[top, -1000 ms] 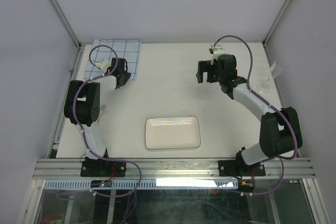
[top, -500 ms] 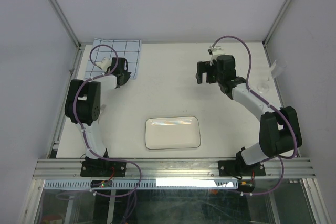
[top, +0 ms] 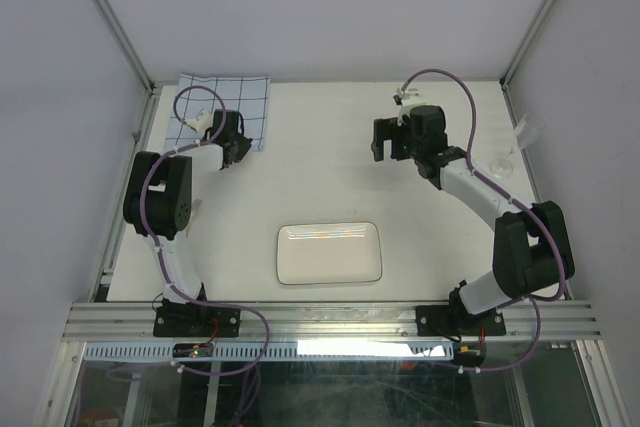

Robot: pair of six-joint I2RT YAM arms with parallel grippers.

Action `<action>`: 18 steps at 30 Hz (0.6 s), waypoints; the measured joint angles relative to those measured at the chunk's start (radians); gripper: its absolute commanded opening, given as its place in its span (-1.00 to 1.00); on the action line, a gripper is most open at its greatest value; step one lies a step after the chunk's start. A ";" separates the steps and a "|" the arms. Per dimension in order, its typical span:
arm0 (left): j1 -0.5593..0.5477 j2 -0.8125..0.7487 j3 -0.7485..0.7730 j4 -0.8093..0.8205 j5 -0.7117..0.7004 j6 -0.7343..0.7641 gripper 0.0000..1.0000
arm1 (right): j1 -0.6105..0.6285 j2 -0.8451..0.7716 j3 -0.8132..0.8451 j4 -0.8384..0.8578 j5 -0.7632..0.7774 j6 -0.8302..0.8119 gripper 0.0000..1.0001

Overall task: Set the dinner table for one person
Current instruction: Move the napkin to the center of the board.

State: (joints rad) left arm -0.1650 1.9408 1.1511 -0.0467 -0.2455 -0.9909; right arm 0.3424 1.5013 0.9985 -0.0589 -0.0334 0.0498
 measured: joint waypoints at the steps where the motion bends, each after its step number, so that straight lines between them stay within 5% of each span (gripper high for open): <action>1: -0.002 -0.002 -0.004 0.003 0.005 0.003 -1.00 | 0.002 0.000 0.000 0.000 0.000 0.000 0.99; 18: -0.223 -0.082 -0.078 0.028 0.065 0.016 -1.00 | 0.029 0.014 0.022 -0.038 0.064 -0.010 0.99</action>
State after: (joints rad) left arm -0.3882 1.8584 1.0729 -0.0185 -0.1806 -0.9752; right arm 0.3717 1.5154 1.0203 -0.0971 0.0303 0.0395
